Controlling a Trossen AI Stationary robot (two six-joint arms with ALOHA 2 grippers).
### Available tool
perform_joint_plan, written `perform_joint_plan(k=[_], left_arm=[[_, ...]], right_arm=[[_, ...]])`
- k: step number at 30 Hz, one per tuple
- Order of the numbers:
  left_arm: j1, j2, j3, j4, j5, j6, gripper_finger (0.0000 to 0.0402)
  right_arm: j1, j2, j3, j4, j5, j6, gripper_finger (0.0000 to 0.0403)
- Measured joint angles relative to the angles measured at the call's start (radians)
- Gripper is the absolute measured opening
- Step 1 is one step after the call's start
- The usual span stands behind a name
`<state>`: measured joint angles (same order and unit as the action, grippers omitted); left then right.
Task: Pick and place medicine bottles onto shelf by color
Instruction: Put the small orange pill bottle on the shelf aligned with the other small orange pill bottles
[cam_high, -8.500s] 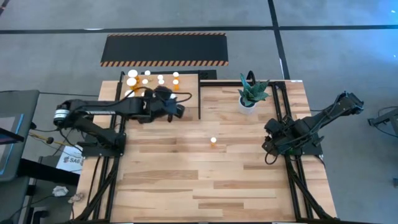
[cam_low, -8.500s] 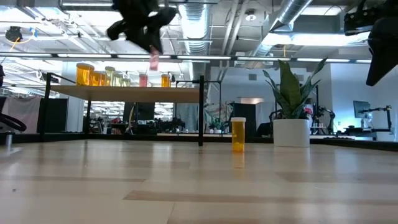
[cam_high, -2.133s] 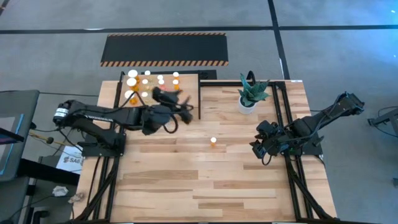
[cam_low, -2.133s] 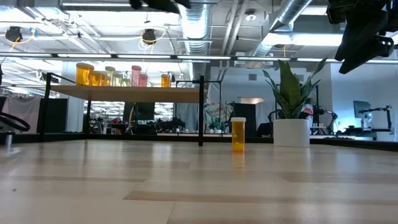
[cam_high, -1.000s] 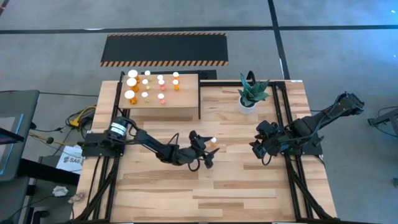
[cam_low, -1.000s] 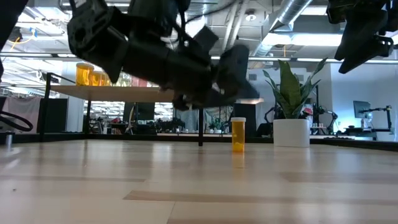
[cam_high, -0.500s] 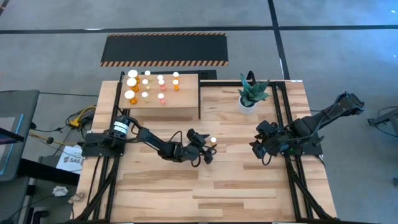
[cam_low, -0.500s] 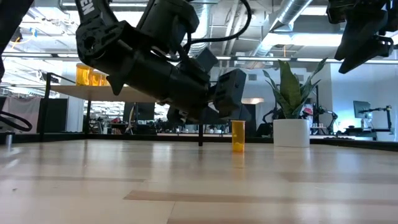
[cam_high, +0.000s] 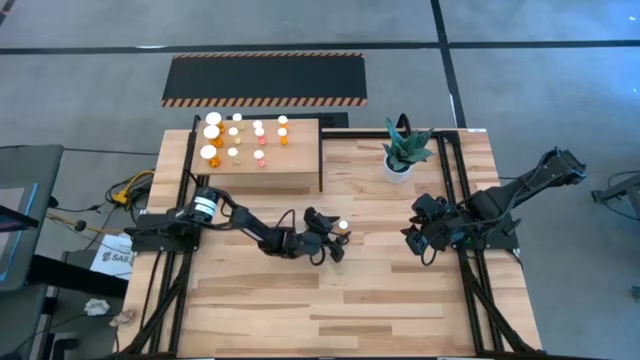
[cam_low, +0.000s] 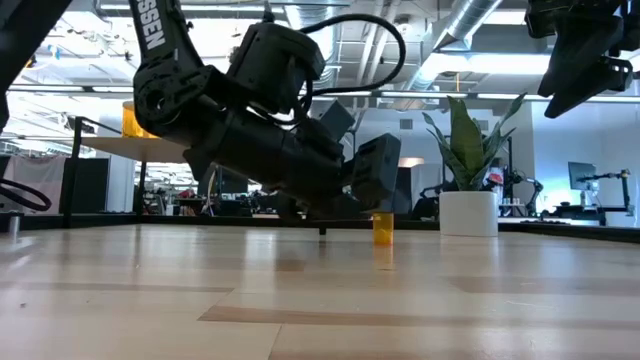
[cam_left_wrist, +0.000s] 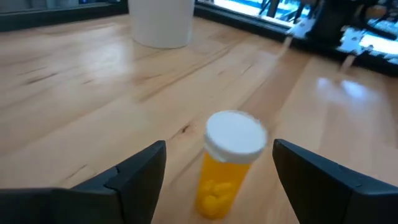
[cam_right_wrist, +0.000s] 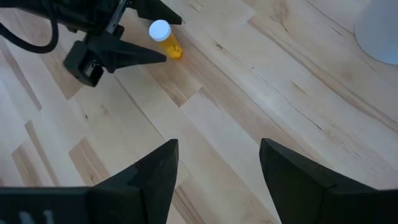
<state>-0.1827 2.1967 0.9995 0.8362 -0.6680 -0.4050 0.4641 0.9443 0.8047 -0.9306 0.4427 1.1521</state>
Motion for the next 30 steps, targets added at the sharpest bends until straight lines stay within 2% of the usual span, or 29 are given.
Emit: perform_joint_plan(k=[5, 14, 19, 23, 30], left_arm=[[0.009, 0.000, 0.003, -0.029, 0.021, 0.001, 0.0253], [0.012, 0.000, 0.002, -0.032, 0.039, 0.004, 0.0140], [0.028, 0.000, 0.002, -0.004, 0.146, 0.003, 0.0093], [0.039, -0.001, 0.001, 0.050, 0.193, -0.001, 0.0074], [0.044, -0.042, 0.002, 0.154, 0.195, 0.098, 0.0079]], right_arm=[[0.000, 0.000, 0.000, 0.000, 0.000, 0.000, 0.0249], [0.000, 0.000, 0.000, 0.000, 0.000, 0.000, 0.0249], [0.000, 0.000, 0.000, 0.000, 0.000, 0.000, 0.0249], [0.000, 0.000, 0.000, 0.000, 0.000, 0.000, 0.0249], [0.000, 0.000, 0.000, 0.001, 0.000, 0.000, 0.0249]])
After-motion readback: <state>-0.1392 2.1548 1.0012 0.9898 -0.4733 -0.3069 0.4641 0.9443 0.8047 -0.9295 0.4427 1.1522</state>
